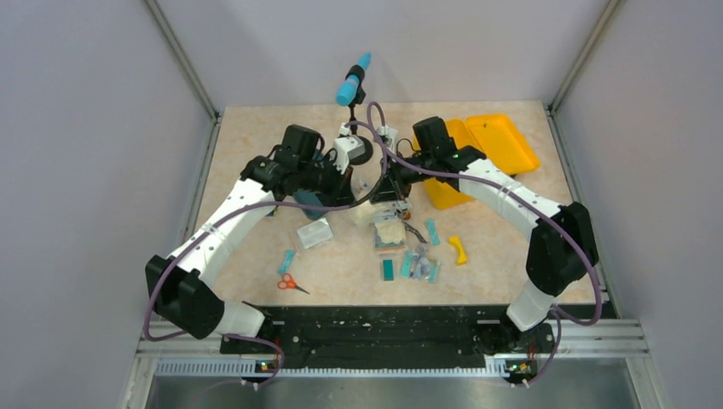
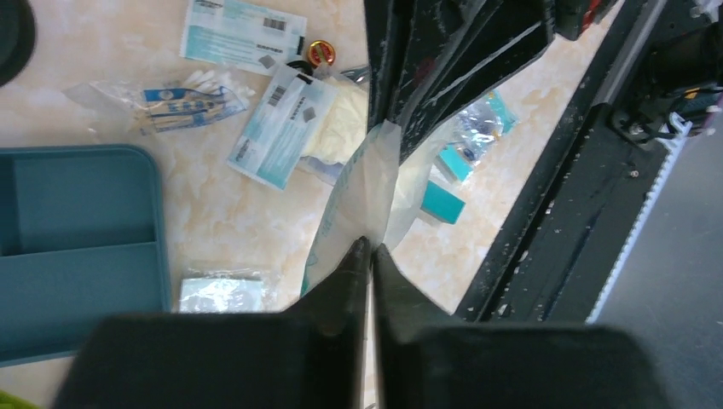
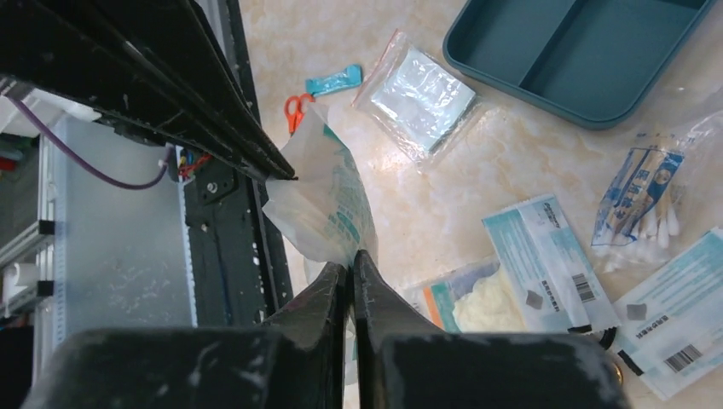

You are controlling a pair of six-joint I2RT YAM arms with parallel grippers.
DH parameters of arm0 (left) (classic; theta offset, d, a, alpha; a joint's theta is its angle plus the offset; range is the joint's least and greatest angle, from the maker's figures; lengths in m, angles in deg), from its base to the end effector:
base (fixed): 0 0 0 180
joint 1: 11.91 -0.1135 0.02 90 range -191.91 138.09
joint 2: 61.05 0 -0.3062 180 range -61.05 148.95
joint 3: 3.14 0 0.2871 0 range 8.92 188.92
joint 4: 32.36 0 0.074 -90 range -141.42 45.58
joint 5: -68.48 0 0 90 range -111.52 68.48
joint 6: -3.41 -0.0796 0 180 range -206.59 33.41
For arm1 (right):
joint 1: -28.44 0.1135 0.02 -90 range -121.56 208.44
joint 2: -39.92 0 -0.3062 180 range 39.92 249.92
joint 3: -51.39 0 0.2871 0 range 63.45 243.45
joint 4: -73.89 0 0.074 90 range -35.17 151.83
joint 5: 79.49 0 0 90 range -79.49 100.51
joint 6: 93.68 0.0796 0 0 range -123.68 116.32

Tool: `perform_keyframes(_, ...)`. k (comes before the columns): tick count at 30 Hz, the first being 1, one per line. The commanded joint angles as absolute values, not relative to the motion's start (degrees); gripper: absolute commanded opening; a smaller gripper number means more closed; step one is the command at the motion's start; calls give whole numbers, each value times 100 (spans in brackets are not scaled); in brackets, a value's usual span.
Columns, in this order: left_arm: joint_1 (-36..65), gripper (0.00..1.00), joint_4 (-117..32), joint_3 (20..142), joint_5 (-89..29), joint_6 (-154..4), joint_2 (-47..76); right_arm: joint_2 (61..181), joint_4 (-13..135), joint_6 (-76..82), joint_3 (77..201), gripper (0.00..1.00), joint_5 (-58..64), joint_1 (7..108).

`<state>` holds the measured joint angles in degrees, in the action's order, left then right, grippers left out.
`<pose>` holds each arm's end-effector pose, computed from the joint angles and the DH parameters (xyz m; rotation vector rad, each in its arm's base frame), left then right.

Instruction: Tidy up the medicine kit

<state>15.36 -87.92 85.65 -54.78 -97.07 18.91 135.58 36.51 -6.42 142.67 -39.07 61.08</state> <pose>0.2881 -0.1976 0.3567 1.0245 2.1352 -0.8311 0.3295 0.2830 0.3126 -1.1243 1.9975 1.2609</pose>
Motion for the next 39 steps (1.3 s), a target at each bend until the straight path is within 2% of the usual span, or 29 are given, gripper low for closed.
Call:
perform_keyframes(1,1503,20,-8584,8776,-5088,-9600,1677,13383,3700,-725,14617,0,-3825,6128)
perform_keyframes(3,1482,44,-8622,8796,-4689,-9527,1573,13220,3599,-676,14588,0,-3755,5929)
perform_keyframes(5,1451,58,-8602,8764,-4382,-9528,1374,13016,3542,-566,14553,0,-3681,5575)
perform_keyframes(8,1418,71,-8316,8532,-3951,-9546,883,12728,3396,-584,14594,0,-3337,4917)
perform_keyframes(11,1413,79,-8051,8206,-3813,-9656,556,12485,3376,-639,14634,0,-2682,4290)
perform_keyframes(17,1418,78,-8210,7884,-4200,-9628,696,12467,3392,-1142,14820,0,-947,3700)
perform_keyframes(21,1419,76,-8271,7610,-4465,-9828,822,12976,3389,-1407,15117,0,-583,3621)
perform_keyframes(25,1424,74,-8938,7686,-4064,-10294,1119,13527,3440,-1218,15420,0,-762,3480)
perform_keyframes(33,1422,74,-9200,7776,-3915,-10450,1187,14672,3325,-683,16118,0,-1785,3423)
perform_keyframes(39,1357,73,-8857,7362,-3807,-10449,1195,15082,3544,-439,15825,0,-2081,3433)
